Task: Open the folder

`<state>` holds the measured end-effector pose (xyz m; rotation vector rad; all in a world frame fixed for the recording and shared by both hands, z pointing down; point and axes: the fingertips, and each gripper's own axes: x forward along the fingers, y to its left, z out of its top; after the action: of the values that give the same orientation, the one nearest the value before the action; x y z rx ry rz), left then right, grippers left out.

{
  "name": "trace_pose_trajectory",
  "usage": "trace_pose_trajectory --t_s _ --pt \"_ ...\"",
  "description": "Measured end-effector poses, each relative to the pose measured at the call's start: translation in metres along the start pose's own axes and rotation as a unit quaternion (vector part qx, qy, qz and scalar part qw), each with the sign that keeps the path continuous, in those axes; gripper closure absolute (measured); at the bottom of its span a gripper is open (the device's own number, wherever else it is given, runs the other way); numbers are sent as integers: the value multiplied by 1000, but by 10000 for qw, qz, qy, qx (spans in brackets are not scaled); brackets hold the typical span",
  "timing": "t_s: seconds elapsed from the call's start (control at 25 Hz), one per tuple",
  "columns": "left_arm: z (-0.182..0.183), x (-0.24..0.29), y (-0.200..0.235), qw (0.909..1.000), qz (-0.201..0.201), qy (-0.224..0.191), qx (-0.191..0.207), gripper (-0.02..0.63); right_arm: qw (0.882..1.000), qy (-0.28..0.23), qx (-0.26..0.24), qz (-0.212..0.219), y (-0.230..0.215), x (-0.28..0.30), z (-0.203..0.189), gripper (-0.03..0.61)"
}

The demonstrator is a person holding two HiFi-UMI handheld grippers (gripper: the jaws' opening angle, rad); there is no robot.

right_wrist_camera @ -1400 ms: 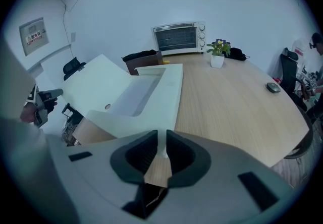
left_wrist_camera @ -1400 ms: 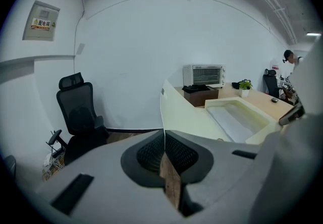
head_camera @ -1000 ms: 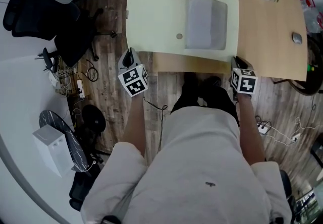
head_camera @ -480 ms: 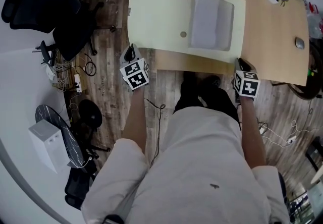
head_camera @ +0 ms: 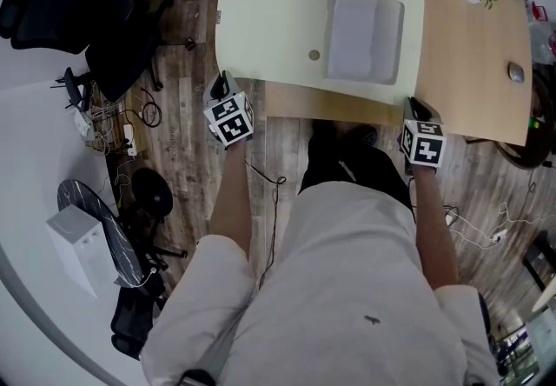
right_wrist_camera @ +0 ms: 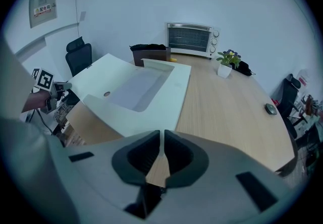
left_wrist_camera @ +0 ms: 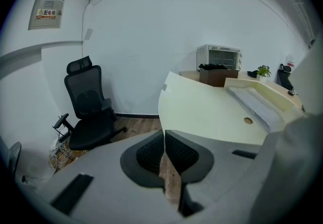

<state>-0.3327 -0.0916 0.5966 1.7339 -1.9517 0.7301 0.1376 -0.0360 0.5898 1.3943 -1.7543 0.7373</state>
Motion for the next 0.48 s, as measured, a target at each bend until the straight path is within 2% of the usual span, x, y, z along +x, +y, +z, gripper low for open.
trace_pose_trajectory --t_s 0.48 --pt "-11 16 5 9998 84 178 75 601 9995 152 -226 -166 1 1 1 572"
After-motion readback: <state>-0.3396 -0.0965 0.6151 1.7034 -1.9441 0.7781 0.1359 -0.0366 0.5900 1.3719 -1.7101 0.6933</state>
